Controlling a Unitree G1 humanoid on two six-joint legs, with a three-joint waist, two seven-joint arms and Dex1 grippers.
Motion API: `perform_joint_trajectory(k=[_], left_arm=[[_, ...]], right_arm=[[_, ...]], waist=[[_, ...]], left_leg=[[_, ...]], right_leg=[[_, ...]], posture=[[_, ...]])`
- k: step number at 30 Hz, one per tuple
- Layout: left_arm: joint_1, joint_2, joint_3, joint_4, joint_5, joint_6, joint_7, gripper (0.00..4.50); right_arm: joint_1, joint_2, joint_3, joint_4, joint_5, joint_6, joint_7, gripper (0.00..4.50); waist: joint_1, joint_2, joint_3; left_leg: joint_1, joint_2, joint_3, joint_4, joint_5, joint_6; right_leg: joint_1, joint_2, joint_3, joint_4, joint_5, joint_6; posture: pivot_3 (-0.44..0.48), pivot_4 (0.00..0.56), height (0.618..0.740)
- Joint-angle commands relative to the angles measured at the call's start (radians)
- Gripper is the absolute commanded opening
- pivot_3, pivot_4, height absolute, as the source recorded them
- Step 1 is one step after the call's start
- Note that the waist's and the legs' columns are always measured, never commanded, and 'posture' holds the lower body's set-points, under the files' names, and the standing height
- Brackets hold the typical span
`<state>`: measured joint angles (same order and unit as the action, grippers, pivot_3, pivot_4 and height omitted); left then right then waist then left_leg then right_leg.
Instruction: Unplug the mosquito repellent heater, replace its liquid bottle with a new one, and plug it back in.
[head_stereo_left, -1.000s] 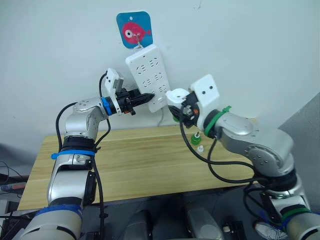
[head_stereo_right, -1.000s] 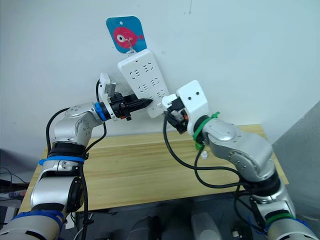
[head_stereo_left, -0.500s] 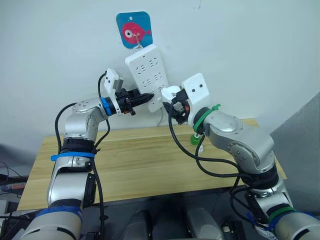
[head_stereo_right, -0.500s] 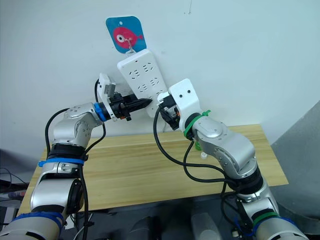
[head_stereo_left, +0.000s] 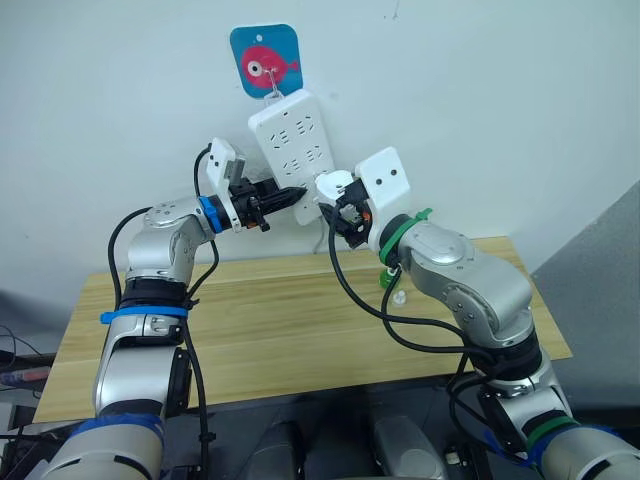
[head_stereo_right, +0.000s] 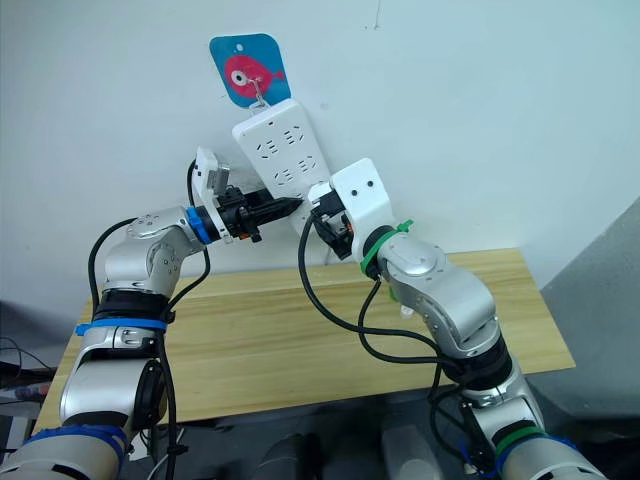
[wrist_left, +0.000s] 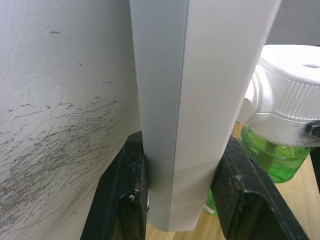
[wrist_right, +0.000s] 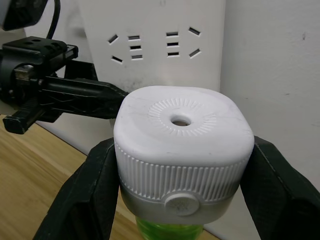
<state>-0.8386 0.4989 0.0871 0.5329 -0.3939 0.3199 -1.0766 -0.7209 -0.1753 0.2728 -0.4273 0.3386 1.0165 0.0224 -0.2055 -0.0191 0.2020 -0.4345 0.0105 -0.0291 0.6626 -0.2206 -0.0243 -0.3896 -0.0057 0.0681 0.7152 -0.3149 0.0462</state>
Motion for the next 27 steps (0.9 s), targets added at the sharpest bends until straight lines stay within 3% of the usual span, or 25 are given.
perform_joint_trajectory(k=[1, 27], left_arm=[[-0.001, 0.002, 0.015, -0.044, -0.014, 0.004, -0.003, 1.30], [0.009, -0.004, 0.013, -0.069, -0.014, 0.015, 0.010, 1.30]], right_arm=[[0.009, 0.020, -0.027, -0.015, -0.028, -0.014, -0.002, 2.98], [0.033, 0.128, -0.121, -0.091, -0.010, 0.104, 0.017, 2.98]], waist=[[-0.001, 0.000, 0.000], [-0.001, -0.001, -0.002]], left_leg=[[0.000, 0.000, 0.000, 0.000, 0.000, 0.000], [0.000, 0.000, -0.001, 0.000, 0.000, 0.000]], right_leg=[[0.000, 0.000, 0.000, 0.000, 0.000, 0.000], [0.000, -0.001, 0.000, 0.000, 0.000, 0.000]], posture=[[-0.236, 0.134, 0.740], [-0.236, 0.137, 0.740]])
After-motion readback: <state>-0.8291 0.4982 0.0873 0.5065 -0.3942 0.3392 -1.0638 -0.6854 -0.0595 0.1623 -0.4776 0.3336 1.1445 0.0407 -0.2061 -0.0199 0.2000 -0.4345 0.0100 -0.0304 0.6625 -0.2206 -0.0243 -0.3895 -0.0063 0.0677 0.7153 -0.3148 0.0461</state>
